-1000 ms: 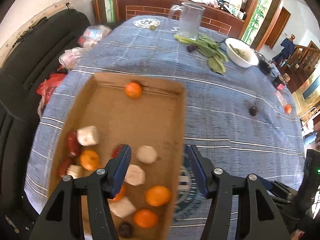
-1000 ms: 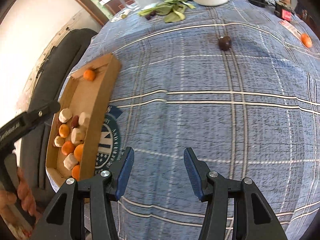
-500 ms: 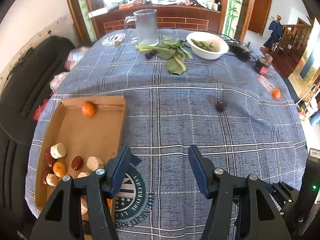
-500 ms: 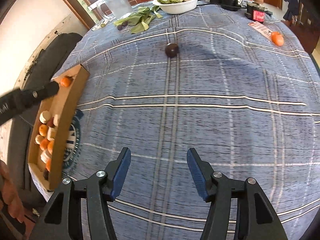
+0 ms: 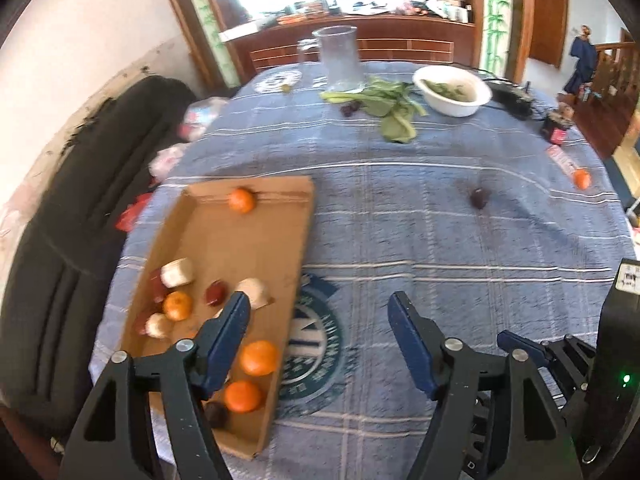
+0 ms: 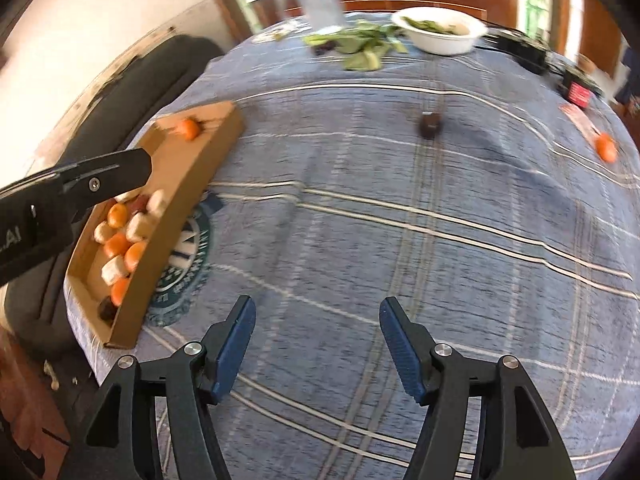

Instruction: Organize fruits

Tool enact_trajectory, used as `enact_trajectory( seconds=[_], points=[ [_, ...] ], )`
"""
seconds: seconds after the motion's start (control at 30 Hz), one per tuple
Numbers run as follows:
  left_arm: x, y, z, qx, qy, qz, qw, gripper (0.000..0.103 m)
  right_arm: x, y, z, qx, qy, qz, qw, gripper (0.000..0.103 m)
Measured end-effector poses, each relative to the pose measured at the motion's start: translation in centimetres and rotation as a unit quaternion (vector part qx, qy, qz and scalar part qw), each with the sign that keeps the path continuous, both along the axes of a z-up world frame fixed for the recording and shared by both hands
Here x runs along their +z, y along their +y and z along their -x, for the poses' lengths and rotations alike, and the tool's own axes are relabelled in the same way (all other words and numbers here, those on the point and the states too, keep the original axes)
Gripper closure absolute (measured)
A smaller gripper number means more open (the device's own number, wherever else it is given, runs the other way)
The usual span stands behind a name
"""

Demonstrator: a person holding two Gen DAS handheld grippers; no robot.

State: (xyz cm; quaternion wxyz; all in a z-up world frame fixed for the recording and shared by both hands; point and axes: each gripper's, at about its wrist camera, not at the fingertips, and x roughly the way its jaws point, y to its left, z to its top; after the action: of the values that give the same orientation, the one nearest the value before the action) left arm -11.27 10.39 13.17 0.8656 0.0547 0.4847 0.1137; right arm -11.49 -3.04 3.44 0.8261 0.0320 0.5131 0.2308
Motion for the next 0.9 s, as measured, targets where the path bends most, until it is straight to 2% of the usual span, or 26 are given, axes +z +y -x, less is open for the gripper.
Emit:
enact_trajectory(
  seconds=[0.1,0.27,0.47,0.63,0.7,0.77,0.8,0.87,0.9],
  points=[
    [0.0,0.8,0.8,0.014,0.003,-0.008,0.9999,0.030,0.2,1.5,0.5,0.022,-0.004,0.000,1.000,0.034],
    [0.0,1.8,1.7,0.032,0.007,0.001,0.9995,0.030,0.4,2.7,1.4,0.043,-0.009,0.004,0.999,0.034],
    [-0.4,2.0,1.7,0.041,0.014,0.016,0.9989,0.030,0.5,2.4,1.8,0.038,-0.011,0.009,0.999,0.033],
    [0.0,2.0,1.7,0.043,0.003,0.015,0.9990,0.030,0.8,2.0,1.9,0.033,-0.015,0.012,0.999,0.033],
    [0.9,2.2,2.1,0.053,-0.025,0.006,0.9983,0.030,0.9,2.1,1.9,0.036,-0.018,0.014,0.999,0.033],
    [2.4,2.8,3.0,0.077,-0.070,-0.010,0.9945,0.030,1.2,2.5,1.9,0.042,-0.025,0.018,0.999,0.033],
    [3.6,3.3,3.7,0.096,-0.104,-0.027,0.9895,0.028,1.5,2.8,1.8,0.046,-0.030,0.019,0.998,0.033],
    [6.2,4.0,5.5,0.131,-0.172,-0.064,0.9742,0.010,2.2,3.3,1.8,0.056,-0.042,0.023,0.997,0.033],
    [7.7,4.3,6.7,0.150,-0.209,-0.084,0.9625,0.000,2.6,3.7,1.7,0.063,-0.050,0.024,0.996,0.033]
  ],
)
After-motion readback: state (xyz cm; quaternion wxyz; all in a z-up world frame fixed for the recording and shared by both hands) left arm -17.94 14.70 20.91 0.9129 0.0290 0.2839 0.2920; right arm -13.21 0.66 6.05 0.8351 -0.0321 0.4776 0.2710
